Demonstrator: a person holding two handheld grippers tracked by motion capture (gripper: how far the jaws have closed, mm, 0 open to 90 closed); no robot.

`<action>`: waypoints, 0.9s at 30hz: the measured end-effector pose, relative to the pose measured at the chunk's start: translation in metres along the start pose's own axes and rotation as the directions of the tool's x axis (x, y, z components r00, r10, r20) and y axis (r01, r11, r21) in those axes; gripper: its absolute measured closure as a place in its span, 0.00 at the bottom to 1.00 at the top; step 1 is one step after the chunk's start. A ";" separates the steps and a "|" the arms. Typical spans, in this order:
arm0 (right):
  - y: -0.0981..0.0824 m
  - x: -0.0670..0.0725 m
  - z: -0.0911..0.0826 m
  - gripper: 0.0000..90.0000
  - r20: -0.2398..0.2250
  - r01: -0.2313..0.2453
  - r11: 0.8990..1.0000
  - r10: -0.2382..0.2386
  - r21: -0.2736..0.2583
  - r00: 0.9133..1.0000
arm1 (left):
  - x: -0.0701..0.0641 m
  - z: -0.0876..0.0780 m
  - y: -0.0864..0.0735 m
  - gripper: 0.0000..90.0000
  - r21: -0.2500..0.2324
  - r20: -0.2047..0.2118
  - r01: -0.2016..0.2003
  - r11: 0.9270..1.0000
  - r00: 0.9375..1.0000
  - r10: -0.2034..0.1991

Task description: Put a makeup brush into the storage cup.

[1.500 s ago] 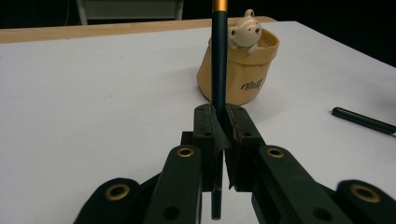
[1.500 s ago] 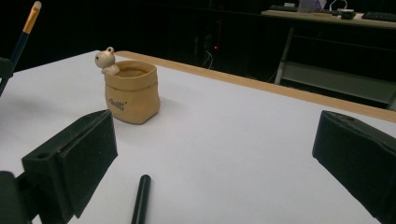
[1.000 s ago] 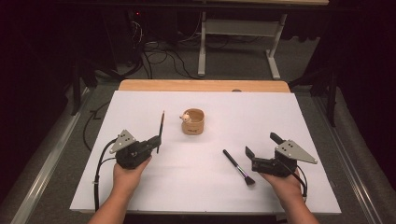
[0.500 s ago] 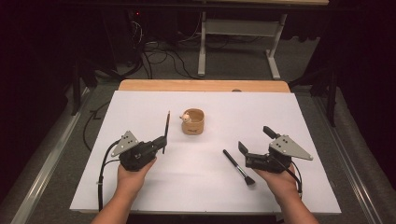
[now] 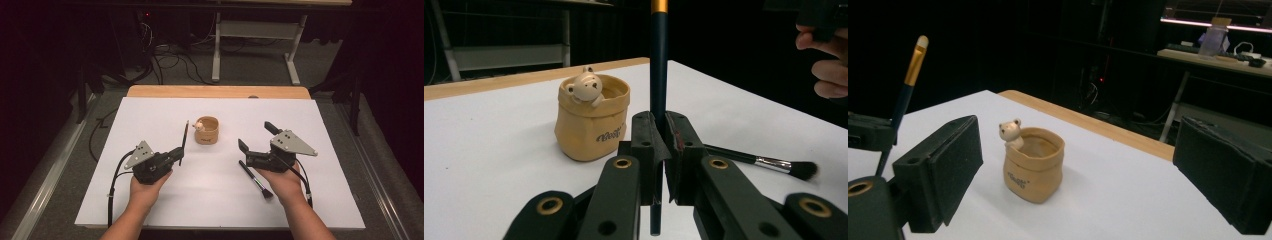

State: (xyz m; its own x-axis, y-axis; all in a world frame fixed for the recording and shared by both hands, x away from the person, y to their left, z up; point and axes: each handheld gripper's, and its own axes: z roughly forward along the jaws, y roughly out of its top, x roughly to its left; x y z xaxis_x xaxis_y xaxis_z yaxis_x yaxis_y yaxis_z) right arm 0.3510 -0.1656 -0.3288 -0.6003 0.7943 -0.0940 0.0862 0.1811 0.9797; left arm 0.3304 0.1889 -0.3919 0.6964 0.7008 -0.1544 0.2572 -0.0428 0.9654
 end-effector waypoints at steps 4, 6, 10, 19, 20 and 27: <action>-0.001 0.007 0.003 0.10 -0.015 0.008 1.000 -0.008 -0.001 1.000 | -0.004 0.001 0.000 0.93 0.001 0.012 -0.009 1.000 1.000 0.009; -0.005 0.008 0.003 0.11 -0.020 0.009 1.000 -0.009 -0.001 1.000 | -0.005 0.003 0.000 0.93 0.003 0.017 -0.012 1.000 1.000 0.012; -0.010 0.009 0.004 0.12 -0.037 0.000 1.000 0.000 0.016 0.999 | -0.011 0.009 0.004 0.93 0.022 0.028 -0.042 0.999 0.999 0.041; -0.010 0.009 -0.003 0.18 -0.074 -0.034 0.999 0.035 0.010 0.997 | -0.031 0.040 0.017 0.93 0.016 0.089 -0.080 0.997 0.993 0.078; -0.010 0.010 -0.003 0.18 -0.082 -0.041 0.999 0.042 0.009 0.996 | -0.031 0.040 0.017 0.93 0.016 0.089 -0.080 0.997 0.993 0.078; -0.011 0.013 -0.004 0.20 -0.126 -0.075 0.997 0.075 0.005 0.989 | -0.046 0.053 0.005 0.93 0.011 0.140 -0.072 0.997 0.988 0.070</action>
State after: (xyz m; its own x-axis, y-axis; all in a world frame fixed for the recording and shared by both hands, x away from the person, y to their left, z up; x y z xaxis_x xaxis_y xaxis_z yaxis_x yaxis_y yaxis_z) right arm 0.3394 -0.1596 -0.3397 -0.6876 0.7261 0.0030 0.1351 0.1239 0.9830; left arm 0.3353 0.1187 -0.3916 0.7999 0.5891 -0.1144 0.2133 -0.1009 0.9718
